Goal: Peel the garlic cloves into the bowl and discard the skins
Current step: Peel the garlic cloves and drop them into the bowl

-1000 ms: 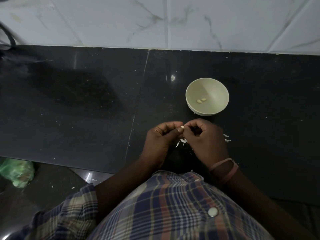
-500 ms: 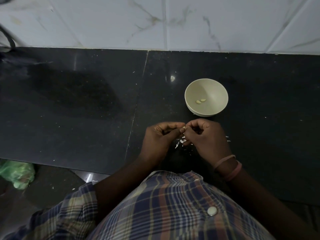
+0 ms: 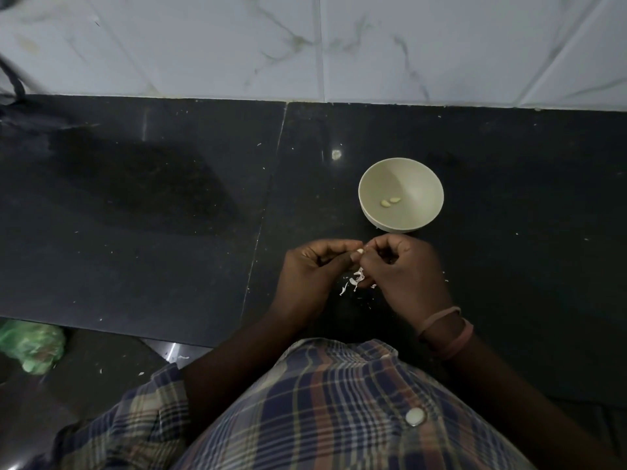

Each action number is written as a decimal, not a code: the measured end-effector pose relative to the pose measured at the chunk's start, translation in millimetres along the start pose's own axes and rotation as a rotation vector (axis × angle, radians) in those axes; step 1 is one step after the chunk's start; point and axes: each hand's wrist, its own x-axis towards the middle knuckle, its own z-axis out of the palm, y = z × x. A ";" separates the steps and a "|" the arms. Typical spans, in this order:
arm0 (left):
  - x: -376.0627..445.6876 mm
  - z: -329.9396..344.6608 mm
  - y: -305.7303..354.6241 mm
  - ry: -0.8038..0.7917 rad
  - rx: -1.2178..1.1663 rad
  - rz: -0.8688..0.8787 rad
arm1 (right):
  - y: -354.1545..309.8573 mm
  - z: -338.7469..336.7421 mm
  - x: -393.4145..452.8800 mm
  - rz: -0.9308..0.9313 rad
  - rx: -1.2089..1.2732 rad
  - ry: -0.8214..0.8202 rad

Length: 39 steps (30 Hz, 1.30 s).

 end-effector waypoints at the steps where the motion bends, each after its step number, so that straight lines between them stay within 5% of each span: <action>1: 0.8 0.3 -0.3 0.003 -0.001 0.000 | -0.2 -0.6 -0.1 0.010 0.028 -0.005; 23: 25.1 -15.8 1.2 -0.168 0.323 0.122 | -1.5 2.3 1.3 0.116 0.103 -0.035; 39: 2.5 11.8 -14.1 -0.011 0.061 -0.010 | 6.3 -1.7 -3.6 0.244 0.303 -0.045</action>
